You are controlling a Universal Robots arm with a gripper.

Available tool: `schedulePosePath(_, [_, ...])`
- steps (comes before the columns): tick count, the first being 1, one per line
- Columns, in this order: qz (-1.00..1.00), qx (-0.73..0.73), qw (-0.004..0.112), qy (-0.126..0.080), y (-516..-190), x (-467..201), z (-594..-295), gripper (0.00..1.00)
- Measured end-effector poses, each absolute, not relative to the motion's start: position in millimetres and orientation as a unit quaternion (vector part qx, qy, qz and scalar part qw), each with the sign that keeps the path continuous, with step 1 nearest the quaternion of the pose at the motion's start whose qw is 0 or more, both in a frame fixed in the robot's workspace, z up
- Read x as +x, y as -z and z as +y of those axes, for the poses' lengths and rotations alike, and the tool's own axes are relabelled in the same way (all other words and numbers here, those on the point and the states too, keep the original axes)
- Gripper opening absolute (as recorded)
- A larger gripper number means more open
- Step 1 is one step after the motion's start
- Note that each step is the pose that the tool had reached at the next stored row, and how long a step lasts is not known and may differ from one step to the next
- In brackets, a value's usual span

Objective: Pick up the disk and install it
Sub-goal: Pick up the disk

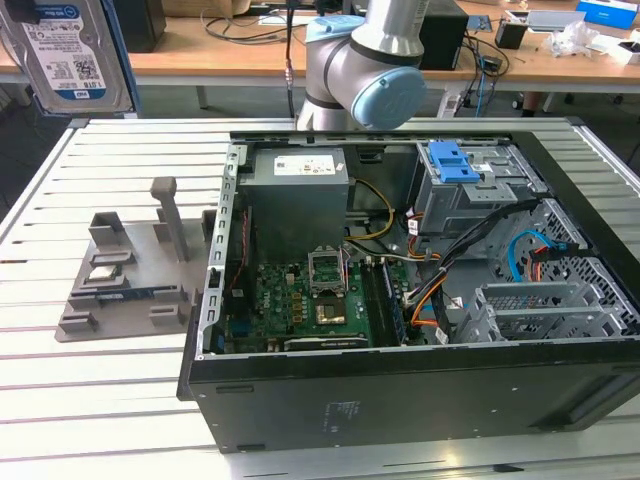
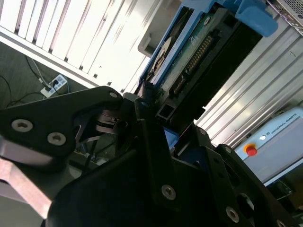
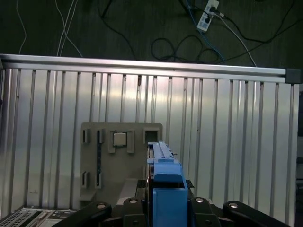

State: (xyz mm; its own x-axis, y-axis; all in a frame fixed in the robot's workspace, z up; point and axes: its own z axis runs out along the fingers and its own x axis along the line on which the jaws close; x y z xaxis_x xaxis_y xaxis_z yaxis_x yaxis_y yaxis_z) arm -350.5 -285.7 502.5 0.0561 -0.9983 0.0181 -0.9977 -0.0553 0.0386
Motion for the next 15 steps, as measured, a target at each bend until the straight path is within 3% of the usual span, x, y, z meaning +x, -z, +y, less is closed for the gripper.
schedulePosePath(15, [-0.687,0.726,0.020,0.007,-519.8,-344.6,-285.2,0.36])
